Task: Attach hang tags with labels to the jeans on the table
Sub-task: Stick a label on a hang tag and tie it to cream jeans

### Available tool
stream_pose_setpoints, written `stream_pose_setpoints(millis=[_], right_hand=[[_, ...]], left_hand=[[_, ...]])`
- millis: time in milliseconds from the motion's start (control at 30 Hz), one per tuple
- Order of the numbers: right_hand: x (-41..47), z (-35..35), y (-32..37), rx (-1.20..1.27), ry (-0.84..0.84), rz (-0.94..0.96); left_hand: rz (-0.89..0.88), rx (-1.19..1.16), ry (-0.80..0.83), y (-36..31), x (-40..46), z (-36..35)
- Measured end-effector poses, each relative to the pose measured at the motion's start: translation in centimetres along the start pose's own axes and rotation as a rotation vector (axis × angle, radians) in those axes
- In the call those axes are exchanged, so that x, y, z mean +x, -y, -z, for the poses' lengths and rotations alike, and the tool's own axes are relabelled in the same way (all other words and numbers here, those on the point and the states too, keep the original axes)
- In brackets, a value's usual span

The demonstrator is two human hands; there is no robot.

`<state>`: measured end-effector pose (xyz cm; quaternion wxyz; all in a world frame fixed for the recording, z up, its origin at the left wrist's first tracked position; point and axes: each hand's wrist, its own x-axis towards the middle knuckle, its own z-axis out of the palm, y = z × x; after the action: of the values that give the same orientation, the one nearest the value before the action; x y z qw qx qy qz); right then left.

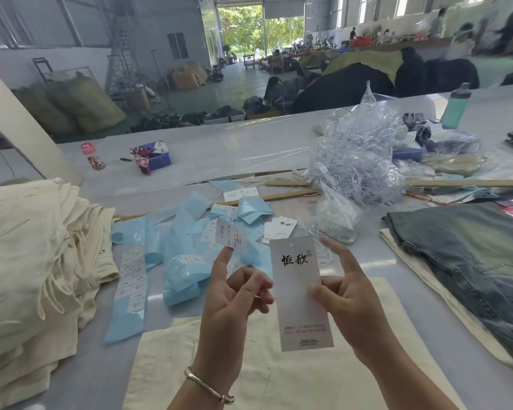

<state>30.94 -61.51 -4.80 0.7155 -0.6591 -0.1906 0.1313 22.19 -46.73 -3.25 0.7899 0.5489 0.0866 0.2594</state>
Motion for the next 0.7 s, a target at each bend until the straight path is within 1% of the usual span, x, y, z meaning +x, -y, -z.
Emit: stream_pose_setpoints(millis=[67, 133, 233, 333, 433, 533, 633, 700], right_hand=[[0.0, -0.1, 0.0, -0.018, -0.020, 0.022], [0.0, -0.2, 0.1, -0.021, -0.048, 0.006], [0.0, -0.4, 0.4, 0.034, 0.038, -0.107], [0.0, -0.5, 0.4, 0.060, 0.124, -0.154], [-0.1, -1.2, 0.3, 0.044, 0.169, -0.136], [-0.2, -1.7, 0.1, 0.040, 0.230, -0.099], [-0.4, -2.0, 0.2, 0.053, 0.288, -0.056], [-0.4, -2.0, 0.2, 0.046, 0.289, -0.042]], left_hand=[[-0.042, 0.041, -0.011, -0.3, 0.0, 0.2], [-0.063, 0.086, -0.064, -0.5, 0.1, 0.5], [-0.078, 0.195, -0.098, -0.8, 0.0, 0.5], [-0.007, 0.236, -0.092, -1.0, 0.1, 0.2], [0.042, 0.315, -0.079, -0.8, 0.0, -0.3], [0.067, 0.345, -0.072, -0.4, -0.1, -0.7], [0.068, 0.393, -0.090, -0.1, -0.2, -0.9], [0.060, 0.434, -0.097, 0.1, -0.2, -1.0]])
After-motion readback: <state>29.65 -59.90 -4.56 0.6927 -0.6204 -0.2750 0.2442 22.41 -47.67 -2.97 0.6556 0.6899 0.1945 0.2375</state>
